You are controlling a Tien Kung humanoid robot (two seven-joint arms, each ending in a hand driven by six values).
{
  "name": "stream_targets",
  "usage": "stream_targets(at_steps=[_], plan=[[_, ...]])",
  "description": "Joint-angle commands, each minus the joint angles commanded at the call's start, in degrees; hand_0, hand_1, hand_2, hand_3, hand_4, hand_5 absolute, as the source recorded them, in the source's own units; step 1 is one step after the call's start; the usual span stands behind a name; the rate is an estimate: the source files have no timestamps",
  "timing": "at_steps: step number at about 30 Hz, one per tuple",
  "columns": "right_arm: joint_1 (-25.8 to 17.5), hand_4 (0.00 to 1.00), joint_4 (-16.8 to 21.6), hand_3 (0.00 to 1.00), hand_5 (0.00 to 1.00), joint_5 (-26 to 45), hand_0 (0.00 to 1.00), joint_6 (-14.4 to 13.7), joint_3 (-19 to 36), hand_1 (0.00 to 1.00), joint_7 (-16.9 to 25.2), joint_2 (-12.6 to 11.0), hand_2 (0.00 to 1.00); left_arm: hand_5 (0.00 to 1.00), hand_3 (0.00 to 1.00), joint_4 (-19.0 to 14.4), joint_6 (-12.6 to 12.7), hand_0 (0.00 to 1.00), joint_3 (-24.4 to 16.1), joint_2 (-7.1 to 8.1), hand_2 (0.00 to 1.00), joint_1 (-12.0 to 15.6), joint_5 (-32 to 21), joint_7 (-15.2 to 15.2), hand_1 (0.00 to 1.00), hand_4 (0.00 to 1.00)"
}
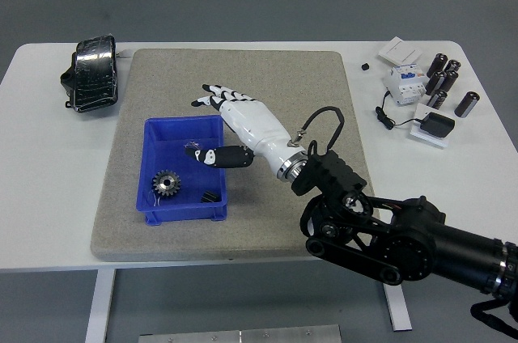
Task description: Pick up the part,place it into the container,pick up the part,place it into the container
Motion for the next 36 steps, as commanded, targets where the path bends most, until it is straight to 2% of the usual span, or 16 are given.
stream_targets(at_steps=[1,2,7,8,9,13,14,18,24,29,36], plan=[[-0.81,0.858,0.2,0.849,0.49,1.95,0.864,-0.08,1.65,0.995,1.65,-1.16,0.991,0.259,0.613,0.0,0.01,0.692,0.14,-0.02,0.674,0.02,-0.2,-0.05,0.683,0.739],[-1.55,0.933,-0.01,0.806,0.627,3.88,0.771,0.06,3.15,0.907,3.23,-2.14,0.885,0.259,0.613,0.0,0.01,0.692,0.18,-0.04,0.674,0.03,-0.25,-0.06,0.684,0.74],[-6.14,0.933,-1.41,0.806,0.627,13.18,0.771,2.0,10.08,0.907,10.51,-6.81,0.885,0.259,0.613,-0.03,0.02,0.692,0.32,-0.07,0.674,0.08,-0.44,-0.05,0.684,0.74],[-7.17,0.98,-1.46,0.806,0.707,14.9,0.751,2.32,11.42,0.863,11.78,-7.63,0.845,0.26,0.617,-0.03,0.03,0.692,0.31,-0.05,0.675,0.09,-0.45,-0.03,0.684,0.74],[-8.37,0.98,-1.5,0.806,0.707,16.84,0.751,2.65,12.95,0.863,13.2,-8.43,0.845,0.26,0.617,-0.03,0.04,0.692,0.32,-0.02,0.675,0.09,-0.49,-0.03,0.684,0.74],[-13.02,0.98,-1.63,0.806,0.707,23.2,0.751,3.99,18.5,0.863,17.85,-10.38,0.845,0.26,0.617,-0.01,0.09,0.692,0.47,0.13,0.675,0.09,-0.75,-0.09,0.684,0.74],[-14.29,0.994,-1.62,0.808,0.735,24.76,0.748,4.22,19.99,0.857,18.8,-10.67,0.846,0.26,0.619,0.0,0.1,0.692,0.57,0.16,0.674,0.1,-0.88,-0.13,0.684,0.741],[-19.01,0.994,-1.65,0.808,0.735,29.7,0.748,4.84,25.05,0.857,21.02,-10.96,0.846,0.26,0.619,0.0,0.11,0.692,0.65,0.32,0.674,0.05,-0.69,-0.15,0.684,0.741],[-24.76,0.998,-1.89,0.821,0.746,32.77,0.757,5.95,30.99,0.86,22.25,-9.39,0.87,0.26,0.62,-0.03,-0.01,0.692,0.16,0.59,0.673,-0.18,0.29,0.09,0.684,0.739],[-27.11,0.998,-0.64,0.822,0.76,33.46,0.766,6.57,32.91,0.862,22.88,-8.42,0.871,0.259,0.624,0.02,0.01,0.692,0.47,0.66,0.674,-0.21,-0.18,-0.05,0.684,0.739],[-28.46,0.998,2.34,0.823,0.764,35.82,0.773,7.71,34.79,0.855,23.42,-8.56,0.865,0.259,0.641,0.26,0.26,0.692,1.43,1.05,0.674,0.07,-2.07,-0.57,0.684,0.74]])
